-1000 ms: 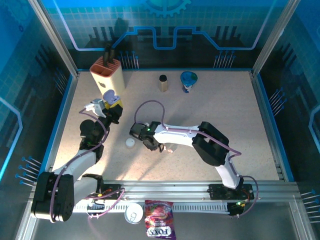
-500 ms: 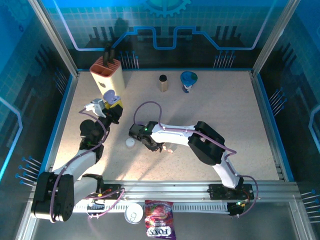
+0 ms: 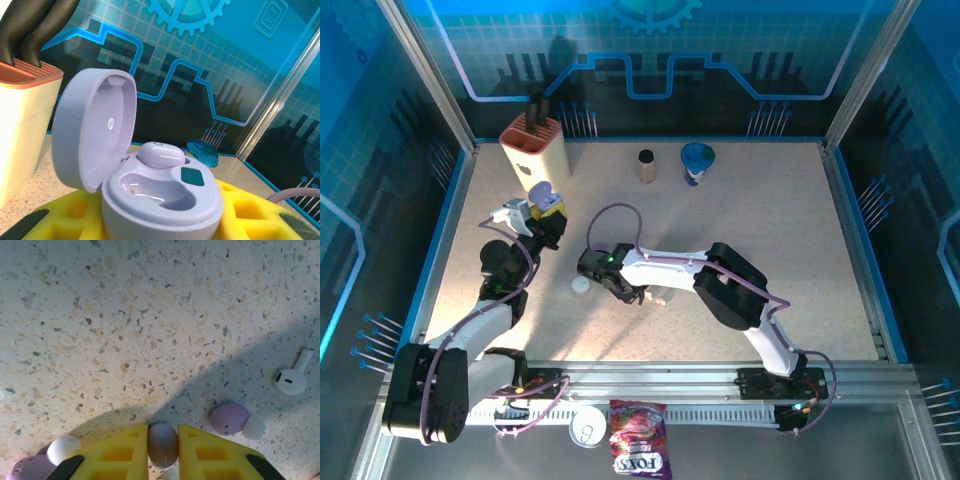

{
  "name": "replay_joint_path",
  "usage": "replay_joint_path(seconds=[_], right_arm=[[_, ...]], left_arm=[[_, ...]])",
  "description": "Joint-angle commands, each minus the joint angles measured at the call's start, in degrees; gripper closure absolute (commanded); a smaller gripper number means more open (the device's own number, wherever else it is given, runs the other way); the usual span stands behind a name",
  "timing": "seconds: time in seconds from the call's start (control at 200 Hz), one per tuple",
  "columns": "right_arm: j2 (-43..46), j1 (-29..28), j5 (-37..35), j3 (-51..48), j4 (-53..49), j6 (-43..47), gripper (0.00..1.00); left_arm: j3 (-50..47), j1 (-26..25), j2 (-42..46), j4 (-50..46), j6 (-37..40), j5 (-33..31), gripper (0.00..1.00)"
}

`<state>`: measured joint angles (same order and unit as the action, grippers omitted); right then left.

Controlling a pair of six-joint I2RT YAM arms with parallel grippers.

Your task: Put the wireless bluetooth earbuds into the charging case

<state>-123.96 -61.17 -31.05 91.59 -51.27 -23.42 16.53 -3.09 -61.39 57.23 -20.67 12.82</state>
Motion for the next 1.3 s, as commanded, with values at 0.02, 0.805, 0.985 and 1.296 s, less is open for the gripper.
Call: replay_joint_path(seconds=[0.02, 0.805, 0.985, 1.296], right_arm=[[5.9, 0.9, 1.1, -3.3, 2.4, -1.0, 0.83], [49.0, 16.6, 46.0, -27.7, 44.4, -13.3, 0.82], [49.2, 17.2, 47.7, -26.1, 45.8, -13.2, 0.82], [47.9, 18.2, 47.0, -25.5, 45.7, -13.0, 0.82]], left_arm=[[-0.5, 0.6, 0.6, 1.1, 1.0, 2.6, 0.69], [3.1, -17.9, -12.1, 12.7, 19.0, 4.8, 0.69], [4.6, -22.3, -14.0, 13.4, 23.6, 5.4, 0.69], [6.6, -26.6, -15.2, 12.5, 28.7, 6.6, 0.69]])
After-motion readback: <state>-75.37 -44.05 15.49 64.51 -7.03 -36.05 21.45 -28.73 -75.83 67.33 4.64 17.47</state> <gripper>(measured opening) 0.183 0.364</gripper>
